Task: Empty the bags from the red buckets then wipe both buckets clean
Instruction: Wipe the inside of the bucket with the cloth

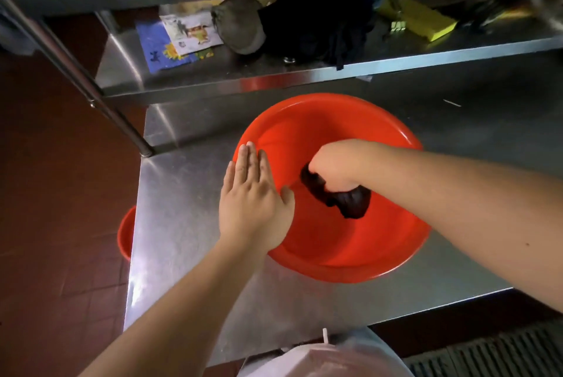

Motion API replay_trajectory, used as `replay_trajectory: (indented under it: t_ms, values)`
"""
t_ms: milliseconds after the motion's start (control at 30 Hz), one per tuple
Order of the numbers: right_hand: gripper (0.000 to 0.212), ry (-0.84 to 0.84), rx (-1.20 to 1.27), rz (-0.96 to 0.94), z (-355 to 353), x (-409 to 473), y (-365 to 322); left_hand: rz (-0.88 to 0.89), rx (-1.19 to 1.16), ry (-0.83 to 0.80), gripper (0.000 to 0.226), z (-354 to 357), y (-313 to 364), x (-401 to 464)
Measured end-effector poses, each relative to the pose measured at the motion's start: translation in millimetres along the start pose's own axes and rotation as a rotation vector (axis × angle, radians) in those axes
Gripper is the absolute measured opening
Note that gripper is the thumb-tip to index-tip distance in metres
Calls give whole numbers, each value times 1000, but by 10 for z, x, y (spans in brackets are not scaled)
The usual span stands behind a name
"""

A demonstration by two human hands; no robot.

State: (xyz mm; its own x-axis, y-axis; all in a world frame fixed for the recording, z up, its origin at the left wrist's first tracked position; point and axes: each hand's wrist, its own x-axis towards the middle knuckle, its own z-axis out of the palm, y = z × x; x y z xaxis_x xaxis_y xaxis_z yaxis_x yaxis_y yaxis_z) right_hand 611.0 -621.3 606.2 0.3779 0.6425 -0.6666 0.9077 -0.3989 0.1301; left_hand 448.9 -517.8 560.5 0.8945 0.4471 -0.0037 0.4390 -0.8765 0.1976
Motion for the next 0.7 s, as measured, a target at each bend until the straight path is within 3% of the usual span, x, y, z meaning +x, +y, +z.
replay_trajectory:
  t_ms: [167,333,467,700]
  values:
    - [10,475,-34,194,-73,-614,587,1,-3,-37,85,-52,-6,2]
    - [23,657,103,511,156,-1049,1034,-2,17,-56,85,-76,-8,7]
    - [34,570,203,737,531,-1243,1241,-10,30,-53,86,-73,20,37]
    - [27,312,441,817,1417,-1278,1331,-18,63,-12,89,-64,37,26]
